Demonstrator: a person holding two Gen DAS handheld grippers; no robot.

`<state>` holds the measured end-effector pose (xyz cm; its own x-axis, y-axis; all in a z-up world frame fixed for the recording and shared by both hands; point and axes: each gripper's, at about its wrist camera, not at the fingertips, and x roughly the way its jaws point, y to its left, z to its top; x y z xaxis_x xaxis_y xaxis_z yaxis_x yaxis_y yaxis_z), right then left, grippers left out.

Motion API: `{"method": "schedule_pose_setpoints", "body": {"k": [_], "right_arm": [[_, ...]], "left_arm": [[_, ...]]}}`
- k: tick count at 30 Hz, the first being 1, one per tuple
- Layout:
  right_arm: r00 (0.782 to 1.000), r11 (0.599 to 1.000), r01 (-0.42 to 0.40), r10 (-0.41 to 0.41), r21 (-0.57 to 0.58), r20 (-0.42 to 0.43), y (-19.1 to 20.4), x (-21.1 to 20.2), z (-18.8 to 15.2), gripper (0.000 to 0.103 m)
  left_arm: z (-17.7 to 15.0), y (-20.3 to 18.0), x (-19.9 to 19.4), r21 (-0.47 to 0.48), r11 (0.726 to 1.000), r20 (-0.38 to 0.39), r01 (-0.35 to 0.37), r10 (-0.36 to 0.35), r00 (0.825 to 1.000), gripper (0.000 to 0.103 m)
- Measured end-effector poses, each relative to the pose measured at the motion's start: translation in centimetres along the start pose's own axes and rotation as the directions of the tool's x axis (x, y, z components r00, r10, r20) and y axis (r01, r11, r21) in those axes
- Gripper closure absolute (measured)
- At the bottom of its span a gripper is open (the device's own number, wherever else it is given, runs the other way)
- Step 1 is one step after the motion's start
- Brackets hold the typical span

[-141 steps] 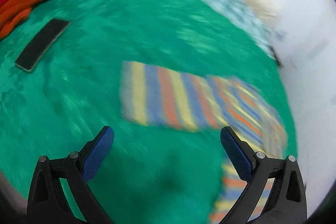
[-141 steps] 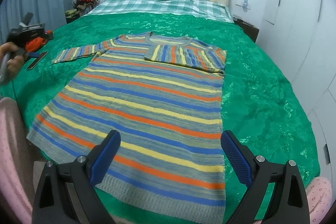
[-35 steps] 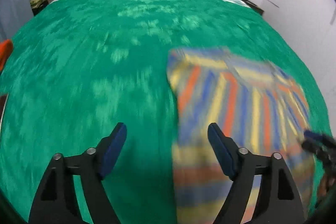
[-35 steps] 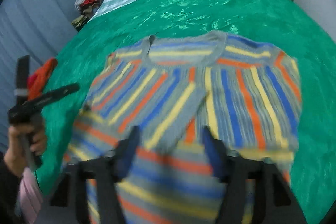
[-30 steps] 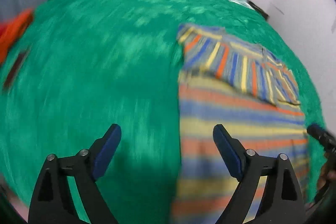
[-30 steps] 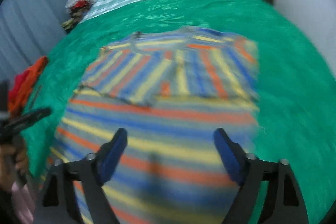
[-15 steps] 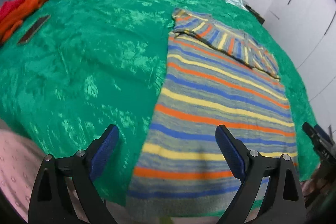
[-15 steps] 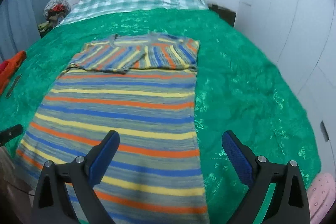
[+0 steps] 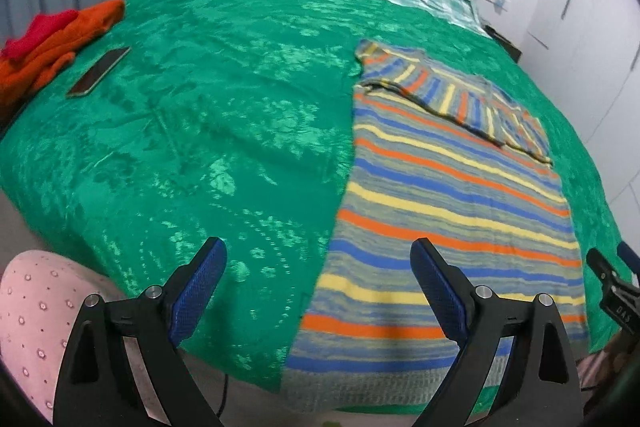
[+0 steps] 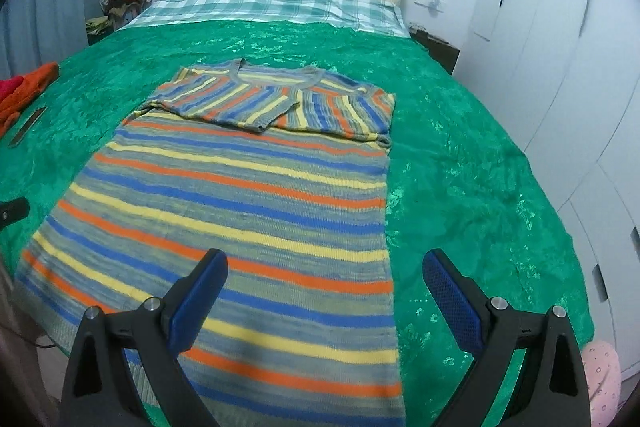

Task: Fold small clothes

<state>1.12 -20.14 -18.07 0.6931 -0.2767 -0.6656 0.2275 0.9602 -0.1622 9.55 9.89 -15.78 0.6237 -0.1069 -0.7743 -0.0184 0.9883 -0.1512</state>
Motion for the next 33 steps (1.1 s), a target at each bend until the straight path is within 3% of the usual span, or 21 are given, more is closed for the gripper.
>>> {"method": "schedule_pose_setpoints", "body": {"k": [7,14,33], "right_arm": [[1.000,1.000,0.029,-0.029,-0.010,0.011,0.0,-0.2,0.2,0.006],[0.998,0.998,0.065,-0.064,-0.007,0.025,-0.5,-1.1,0.4,0.006],[0.997,0.997,0.062,-0.059,-0.048,0.059,0.9,-2.4,0.1,0.006]], "left_arm": [[0.2,0.4,0.4,-0.009,1.000,0.015,-0.024,0.024,1.000,0.009],[0.3,0.2,-0.1,-0.006,1.000,0.032,-0.003,0.003,0.999,0.009],[0.6,0.9,-0.9,-0.051,0.999,0.059,0.018,-0.015,0.998,0.009]]}}
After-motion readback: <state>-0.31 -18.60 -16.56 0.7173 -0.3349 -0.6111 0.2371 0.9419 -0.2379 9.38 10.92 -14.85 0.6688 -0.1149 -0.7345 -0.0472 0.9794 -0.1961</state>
